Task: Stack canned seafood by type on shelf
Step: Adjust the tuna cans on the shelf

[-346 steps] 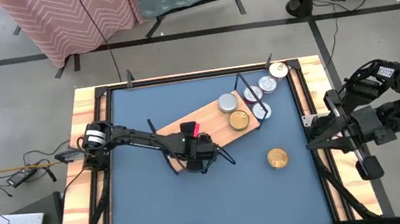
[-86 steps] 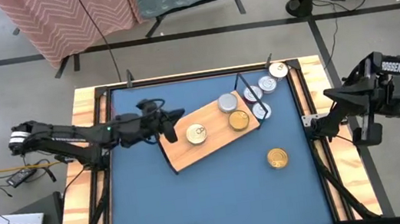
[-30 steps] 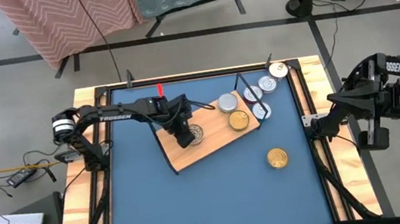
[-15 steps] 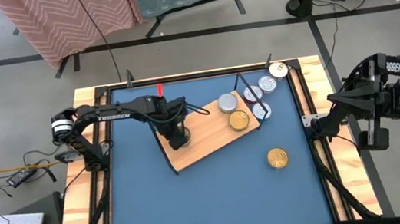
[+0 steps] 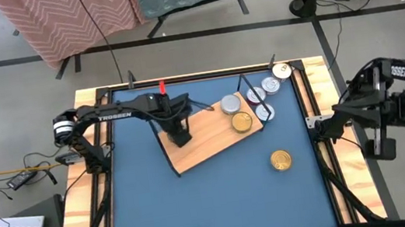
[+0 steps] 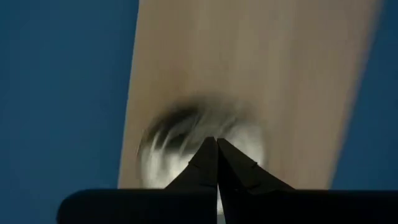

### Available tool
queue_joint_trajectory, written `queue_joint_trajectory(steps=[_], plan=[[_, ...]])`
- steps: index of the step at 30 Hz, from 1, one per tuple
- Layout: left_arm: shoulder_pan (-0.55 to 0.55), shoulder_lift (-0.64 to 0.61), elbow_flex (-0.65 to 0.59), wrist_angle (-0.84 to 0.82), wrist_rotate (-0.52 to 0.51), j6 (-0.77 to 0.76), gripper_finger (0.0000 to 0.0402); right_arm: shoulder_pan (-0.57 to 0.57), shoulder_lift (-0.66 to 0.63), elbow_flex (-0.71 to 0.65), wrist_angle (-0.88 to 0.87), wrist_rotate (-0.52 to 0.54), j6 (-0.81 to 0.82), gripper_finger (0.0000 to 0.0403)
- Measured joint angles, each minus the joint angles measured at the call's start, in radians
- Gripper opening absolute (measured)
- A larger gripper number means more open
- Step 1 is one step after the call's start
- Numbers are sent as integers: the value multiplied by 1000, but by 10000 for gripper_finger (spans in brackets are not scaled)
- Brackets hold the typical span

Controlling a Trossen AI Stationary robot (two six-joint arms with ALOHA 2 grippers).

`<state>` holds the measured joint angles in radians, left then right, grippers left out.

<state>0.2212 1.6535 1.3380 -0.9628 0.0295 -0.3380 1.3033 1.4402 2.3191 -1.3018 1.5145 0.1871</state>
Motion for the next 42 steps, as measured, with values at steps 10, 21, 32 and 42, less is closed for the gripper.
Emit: queue_joint_trajectory(steps=[10, 21, 32, 42], plan=[[32, 51, 140, 478, -18, 39, 3, 0, 12, 0, 2, 11, -1, 5], [42, 356, 342, 471, 36, 44, 3, 0, 14, 0, 51, 36, -38, 5], [87, 491, 480, 471, 44, 46, 3, 0, 13, 0, 55, 40, -42, 5], [97, 500, 463, 445, 42, 41, 3, 0, 12, 0, 217, 40, -212, 5]])
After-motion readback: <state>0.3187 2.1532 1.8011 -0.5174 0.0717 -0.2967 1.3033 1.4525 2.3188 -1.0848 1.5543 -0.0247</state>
